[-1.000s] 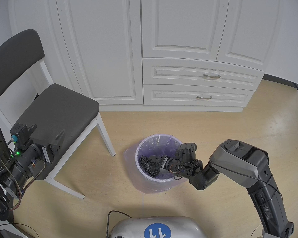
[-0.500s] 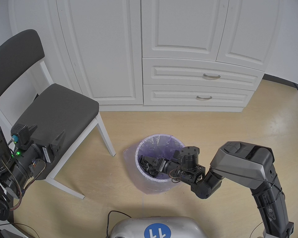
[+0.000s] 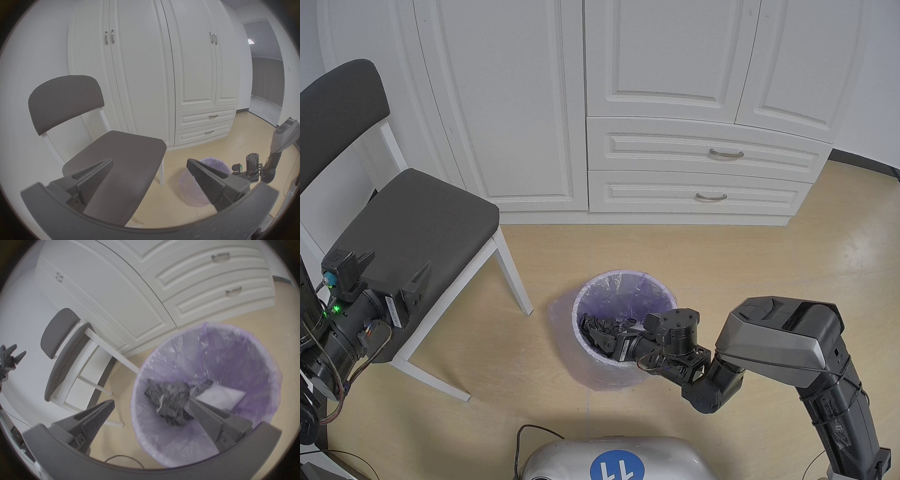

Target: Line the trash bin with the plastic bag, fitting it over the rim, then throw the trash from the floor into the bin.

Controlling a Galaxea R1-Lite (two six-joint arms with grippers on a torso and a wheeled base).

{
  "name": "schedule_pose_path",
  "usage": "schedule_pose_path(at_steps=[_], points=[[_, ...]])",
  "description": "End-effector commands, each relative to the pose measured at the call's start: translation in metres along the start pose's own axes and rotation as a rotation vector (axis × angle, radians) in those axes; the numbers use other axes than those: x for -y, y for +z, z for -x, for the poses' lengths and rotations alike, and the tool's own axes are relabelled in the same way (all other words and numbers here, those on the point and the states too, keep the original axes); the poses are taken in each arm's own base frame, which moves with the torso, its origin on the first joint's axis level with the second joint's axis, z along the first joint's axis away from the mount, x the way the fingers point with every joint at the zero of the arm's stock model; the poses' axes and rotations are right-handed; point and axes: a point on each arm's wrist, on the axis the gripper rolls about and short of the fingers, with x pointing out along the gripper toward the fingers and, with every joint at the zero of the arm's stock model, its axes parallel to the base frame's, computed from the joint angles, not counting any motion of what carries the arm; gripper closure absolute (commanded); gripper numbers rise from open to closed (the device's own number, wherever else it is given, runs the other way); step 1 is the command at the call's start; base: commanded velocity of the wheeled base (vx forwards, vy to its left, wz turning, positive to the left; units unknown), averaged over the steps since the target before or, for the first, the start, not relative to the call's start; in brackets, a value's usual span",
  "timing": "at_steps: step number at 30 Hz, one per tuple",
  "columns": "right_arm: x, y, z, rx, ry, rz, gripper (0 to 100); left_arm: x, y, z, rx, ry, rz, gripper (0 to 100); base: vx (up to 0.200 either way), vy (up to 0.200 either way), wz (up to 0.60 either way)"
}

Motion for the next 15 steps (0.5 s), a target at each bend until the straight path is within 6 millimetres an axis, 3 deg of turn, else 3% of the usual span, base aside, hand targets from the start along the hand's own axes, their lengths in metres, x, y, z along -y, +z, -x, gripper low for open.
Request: schedule_pose_path(at_steps=[1,8,15], points=[[0.006,-0.018,-0.003,0.003,-0.012,0.043,0,0.0,0.0,0.0,0.001,-0.003,0.0,0,0.0,0.0,0.0],[0.005,-0.026,-0.007,0.071,-0.009,0.088,0,0.001,0.001,0.001,0.005,-0.008,0.001,0,0.0,0.0,0.0],[0.004,-0.031,-0.008,0.194,0.002,0.295,0,0.002,0.0,-0.001,-0.003,-0.009,-0.001,0,0.0,0.0,0.0]])
